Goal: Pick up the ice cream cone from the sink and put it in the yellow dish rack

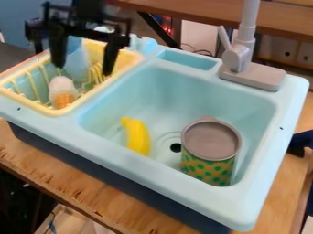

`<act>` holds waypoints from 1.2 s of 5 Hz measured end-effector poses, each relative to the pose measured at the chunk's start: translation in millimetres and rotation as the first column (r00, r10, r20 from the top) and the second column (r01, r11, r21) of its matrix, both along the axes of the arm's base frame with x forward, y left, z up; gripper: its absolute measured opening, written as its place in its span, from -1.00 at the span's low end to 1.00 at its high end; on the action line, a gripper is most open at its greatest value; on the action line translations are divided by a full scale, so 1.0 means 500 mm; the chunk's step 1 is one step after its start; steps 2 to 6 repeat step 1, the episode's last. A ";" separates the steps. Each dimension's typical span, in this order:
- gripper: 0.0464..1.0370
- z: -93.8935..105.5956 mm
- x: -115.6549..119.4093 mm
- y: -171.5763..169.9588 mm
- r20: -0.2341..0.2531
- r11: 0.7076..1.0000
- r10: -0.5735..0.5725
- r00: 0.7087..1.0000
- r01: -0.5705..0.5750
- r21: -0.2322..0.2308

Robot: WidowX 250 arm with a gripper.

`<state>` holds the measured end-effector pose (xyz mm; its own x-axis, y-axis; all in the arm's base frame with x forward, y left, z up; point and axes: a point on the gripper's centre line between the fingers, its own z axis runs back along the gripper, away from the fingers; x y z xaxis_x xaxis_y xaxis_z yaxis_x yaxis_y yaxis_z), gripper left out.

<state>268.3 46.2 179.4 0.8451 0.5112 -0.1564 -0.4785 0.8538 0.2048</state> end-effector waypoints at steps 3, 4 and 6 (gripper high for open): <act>0.95 0.027 -0.014 -0.045 0.058 0.972 -0.221 0.974 0.225 -0.071; 0.95 0.027 -0.014 -0.045 0.058 0.972 -0.221 0.974 0.225 -0.071; 0.95 0.027 -0.014 -0.045 0.058 0.972 -0.221 0.974 0.225 -0.071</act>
